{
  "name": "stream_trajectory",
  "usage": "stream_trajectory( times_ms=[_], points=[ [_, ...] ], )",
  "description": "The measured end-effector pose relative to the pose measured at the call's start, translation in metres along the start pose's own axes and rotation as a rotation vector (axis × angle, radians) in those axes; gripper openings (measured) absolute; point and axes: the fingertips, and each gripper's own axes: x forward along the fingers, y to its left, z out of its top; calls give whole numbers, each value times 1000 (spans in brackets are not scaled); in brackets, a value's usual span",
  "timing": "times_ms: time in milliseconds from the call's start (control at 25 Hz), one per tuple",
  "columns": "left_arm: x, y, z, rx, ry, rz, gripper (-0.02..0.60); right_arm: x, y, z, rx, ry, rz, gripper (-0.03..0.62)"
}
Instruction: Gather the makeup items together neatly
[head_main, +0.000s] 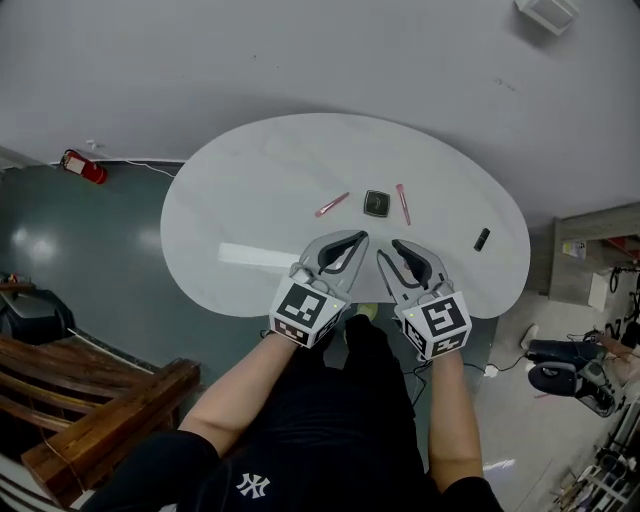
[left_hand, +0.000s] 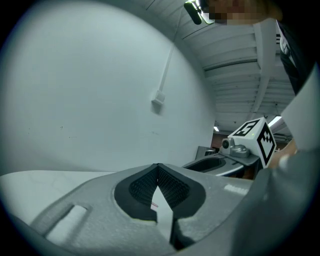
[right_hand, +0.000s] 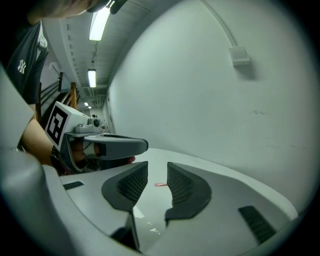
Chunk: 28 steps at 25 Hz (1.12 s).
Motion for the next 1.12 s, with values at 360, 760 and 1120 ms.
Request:
stream_trajectory(
  times_ms=[360, 760, 1120],
  points=[
    [41, 33, -32, -48, 54, 61, 8, 53, -47, -47, -157, 139, 87, 187],
    [85, 68, -71, -132, 117, 220, 8, 108, -110, -100, -327, 248, 244, 207],
    [99, 81, -92, -178, 152, 302, 8, 142, -122, -147, -383, 353, 405, 290]
  ],
)
